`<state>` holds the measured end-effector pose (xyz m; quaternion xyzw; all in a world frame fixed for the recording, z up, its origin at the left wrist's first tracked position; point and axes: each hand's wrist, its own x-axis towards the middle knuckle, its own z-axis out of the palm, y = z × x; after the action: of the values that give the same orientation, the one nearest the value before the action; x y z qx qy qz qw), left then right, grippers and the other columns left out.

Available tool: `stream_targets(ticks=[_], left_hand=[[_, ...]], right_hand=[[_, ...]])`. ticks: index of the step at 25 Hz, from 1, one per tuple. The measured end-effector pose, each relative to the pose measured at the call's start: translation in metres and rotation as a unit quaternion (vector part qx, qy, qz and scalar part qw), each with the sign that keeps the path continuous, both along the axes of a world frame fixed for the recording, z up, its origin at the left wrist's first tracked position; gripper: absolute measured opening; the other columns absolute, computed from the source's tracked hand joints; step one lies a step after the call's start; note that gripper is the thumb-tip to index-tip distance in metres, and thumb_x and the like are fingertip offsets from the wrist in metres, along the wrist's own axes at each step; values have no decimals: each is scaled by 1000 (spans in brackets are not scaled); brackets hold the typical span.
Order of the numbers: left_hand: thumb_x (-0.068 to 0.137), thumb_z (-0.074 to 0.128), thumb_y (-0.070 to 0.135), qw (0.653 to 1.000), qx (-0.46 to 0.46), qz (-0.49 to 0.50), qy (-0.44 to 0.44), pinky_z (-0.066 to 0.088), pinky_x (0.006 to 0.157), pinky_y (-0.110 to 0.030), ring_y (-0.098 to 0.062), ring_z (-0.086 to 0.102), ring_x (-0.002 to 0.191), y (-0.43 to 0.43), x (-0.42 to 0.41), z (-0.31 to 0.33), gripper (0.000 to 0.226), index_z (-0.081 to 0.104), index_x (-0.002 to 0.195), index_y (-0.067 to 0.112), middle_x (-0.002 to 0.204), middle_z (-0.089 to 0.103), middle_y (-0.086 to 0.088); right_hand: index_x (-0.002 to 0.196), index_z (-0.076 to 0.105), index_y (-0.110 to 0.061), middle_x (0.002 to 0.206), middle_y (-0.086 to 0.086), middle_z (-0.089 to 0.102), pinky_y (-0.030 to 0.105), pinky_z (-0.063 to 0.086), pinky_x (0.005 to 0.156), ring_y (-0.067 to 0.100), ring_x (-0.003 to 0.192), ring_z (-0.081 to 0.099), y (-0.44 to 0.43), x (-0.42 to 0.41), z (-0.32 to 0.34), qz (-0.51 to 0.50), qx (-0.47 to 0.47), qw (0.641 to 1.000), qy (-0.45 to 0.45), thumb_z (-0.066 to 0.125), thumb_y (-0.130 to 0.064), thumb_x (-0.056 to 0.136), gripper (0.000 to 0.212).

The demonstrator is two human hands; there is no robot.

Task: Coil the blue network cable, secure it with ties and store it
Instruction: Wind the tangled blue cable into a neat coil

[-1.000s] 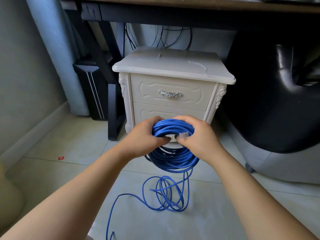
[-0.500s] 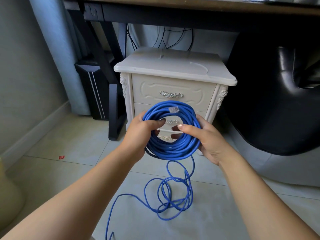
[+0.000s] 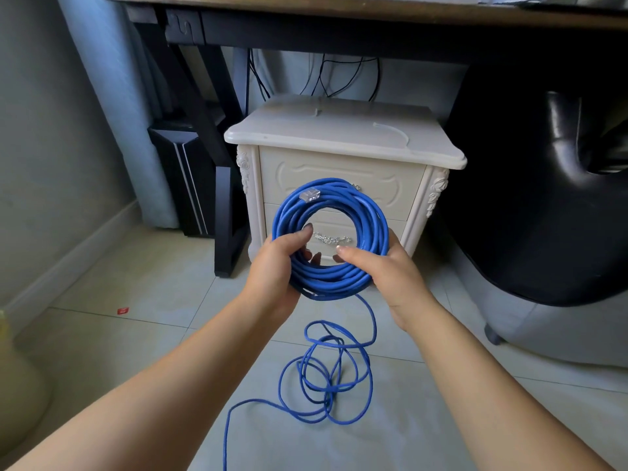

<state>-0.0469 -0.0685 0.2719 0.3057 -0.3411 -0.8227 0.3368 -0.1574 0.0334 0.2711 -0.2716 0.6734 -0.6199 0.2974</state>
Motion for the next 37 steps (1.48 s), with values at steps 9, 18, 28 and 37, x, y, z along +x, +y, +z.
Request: stream_targets(ticks=[9, 18, 28, 37], left_hand=[[68, 79, 30, 927, -234, -280, -83, 47, 97, -36, -8, 59, 119, -13, 16, 12, 87, 36, 143, 40, 131, 59, 18], [74, 77, 11, 779, -530, -198, -271, 52, 67, -24, -13, 64, 74, -7, 15, -1, 38, 61, 105, 25, 87, 69, 2], [79, 72, 9, 936, -314, -53, -152, 53, 79, -50, -19, 58, 66, -5, 4, 1, 12, 67, 88, 15, 65, 59, 0], [91, 63, 15, 998, -42, 1, -39, 49, 55, -24, -12, 60, 64, -6, -4, 7, 5, 60, 87, 14, 69, 56, 0]], right_hand=[[86, 61, -27, 65, -1, 60, 50, 57, 73, 26, 60, 62, 12, -17, 9, -117, -26, 990, 74, 60, -3, 68, 31], [104, 58, -39, 86, -10, 66, 29, 49, 70, 15, 78, 59, 18, -3, 15, 77, 143, 905, 392, 63, -12, 73, 41], [115, 60, -32, 100, -12, 70, 27, 51, 85, 8, 97, 68, 22, -19, 15, 132, -17, 990, 54, 81, -28, 65, 54], [122, 51, -23, 112, 9, 68, 46, 56, 88, 20, 100, 70, 1, 9, -4, 64, -43, 995, -57, 82, -33, 65, 65]])
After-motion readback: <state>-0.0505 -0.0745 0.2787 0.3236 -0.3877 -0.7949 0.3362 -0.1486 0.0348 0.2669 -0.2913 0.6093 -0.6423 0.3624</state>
